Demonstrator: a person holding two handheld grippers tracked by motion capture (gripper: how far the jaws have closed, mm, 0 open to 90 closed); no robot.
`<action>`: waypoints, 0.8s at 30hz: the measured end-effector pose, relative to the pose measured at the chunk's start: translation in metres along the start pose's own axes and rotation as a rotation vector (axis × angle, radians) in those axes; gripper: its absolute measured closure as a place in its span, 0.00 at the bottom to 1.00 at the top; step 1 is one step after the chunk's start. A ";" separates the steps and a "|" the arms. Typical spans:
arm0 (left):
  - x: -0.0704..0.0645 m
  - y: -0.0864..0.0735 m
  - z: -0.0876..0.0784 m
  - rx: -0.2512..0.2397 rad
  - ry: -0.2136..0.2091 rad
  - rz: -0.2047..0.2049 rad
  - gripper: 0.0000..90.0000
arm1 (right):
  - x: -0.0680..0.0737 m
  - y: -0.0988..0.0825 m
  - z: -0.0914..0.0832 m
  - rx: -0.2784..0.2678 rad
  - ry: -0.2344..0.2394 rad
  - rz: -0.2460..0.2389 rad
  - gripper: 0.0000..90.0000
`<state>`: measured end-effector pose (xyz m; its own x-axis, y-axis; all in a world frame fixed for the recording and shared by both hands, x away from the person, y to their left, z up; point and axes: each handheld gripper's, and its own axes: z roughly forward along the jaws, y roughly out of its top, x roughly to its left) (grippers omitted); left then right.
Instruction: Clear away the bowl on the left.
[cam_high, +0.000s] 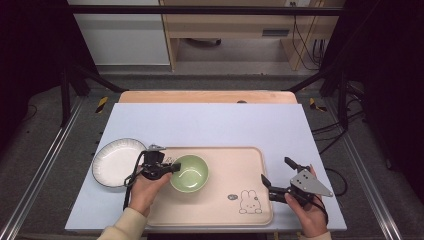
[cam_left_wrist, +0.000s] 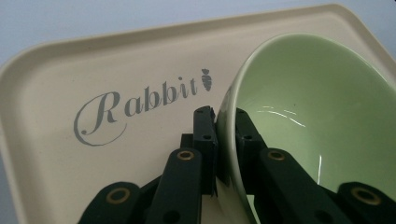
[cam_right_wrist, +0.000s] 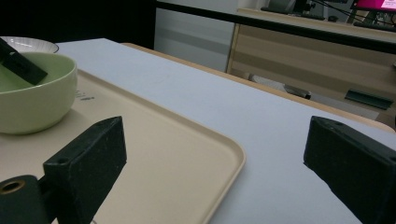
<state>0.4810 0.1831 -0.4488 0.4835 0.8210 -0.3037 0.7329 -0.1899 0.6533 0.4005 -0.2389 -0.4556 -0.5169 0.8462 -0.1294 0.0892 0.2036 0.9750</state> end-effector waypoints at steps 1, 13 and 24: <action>0.000 0.000 0.000 0.000 0.000 0.000 0.92 | 0.000 0.000 0.000 0.000 0.000 0.000 0.07; 0.000 0.000 0.002 0.007 0.007 0.002 0.92 | 0.000 0.000 0.000 0.001 0.001 0.000 0.06; -0.001 0.000 0.002 0.007 0.019 0.019 0.92 | 0.000 0.000 0.000 0.002 0.003 0.001 0.06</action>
<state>0.4812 0.1816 -0.4497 0.4882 0.8273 -0.2780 0.7267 -0.2091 0.6543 0.4005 -0.2386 -0.4557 -0.5193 0.8450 -0.1275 0.0916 0.2034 0.9748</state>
